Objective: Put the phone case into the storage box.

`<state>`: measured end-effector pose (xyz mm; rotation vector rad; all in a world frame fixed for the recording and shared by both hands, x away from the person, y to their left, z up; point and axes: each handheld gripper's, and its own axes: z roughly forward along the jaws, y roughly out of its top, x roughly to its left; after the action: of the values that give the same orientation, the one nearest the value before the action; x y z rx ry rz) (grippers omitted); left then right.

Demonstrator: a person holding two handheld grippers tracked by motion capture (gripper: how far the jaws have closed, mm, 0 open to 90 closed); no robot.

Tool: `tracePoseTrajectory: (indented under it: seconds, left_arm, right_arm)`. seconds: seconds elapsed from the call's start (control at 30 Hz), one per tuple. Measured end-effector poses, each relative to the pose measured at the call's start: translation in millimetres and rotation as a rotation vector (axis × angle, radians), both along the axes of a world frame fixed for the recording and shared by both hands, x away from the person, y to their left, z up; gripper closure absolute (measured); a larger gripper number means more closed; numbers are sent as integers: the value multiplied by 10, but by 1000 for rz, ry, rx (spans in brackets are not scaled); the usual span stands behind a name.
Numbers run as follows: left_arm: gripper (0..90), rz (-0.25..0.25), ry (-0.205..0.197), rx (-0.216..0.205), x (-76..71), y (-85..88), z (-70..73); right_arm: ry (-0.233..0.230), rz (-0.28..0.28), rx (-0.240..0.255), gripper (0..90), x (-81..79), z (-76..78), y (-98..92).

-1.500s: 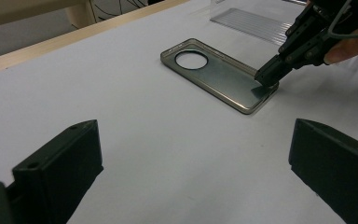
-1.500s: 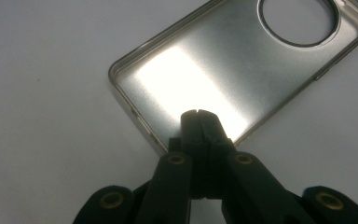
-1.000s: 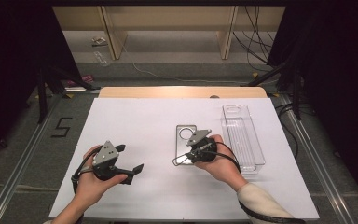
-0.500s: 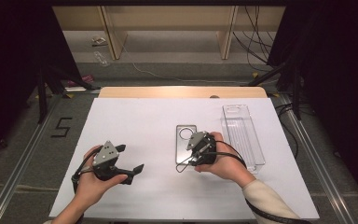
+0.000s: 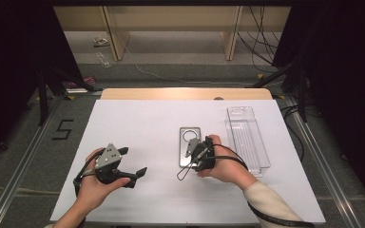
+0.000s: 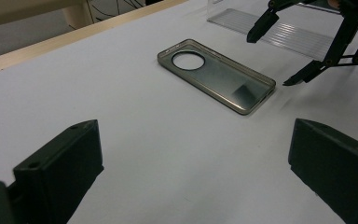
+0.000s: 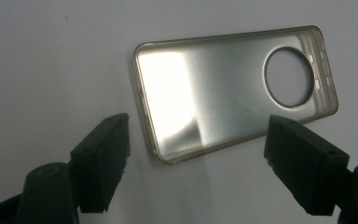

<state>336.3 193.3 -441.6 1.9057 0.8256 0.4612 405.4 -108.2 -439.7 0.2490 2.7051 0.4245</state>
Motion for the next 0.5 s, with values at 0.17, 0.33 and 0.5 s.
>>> tracePoseTrajectory:
  seconds: [0.17, 0.33, 0.5]
  left_arm:
    - [22, 0, 0, -2, 0, 0, 0]
    - [22, -1, 0, -2, 0, -2, 0]
    - [22, -3, 2, -4, 1, -3, -2]
  right_arm:
    - [4, 26, -53, 240, 16, -24, 85]
    - [-1, 43, -88, 245, 54, -55, 134]
    - [-5, 65, -114, 261, 61, -95, 168]
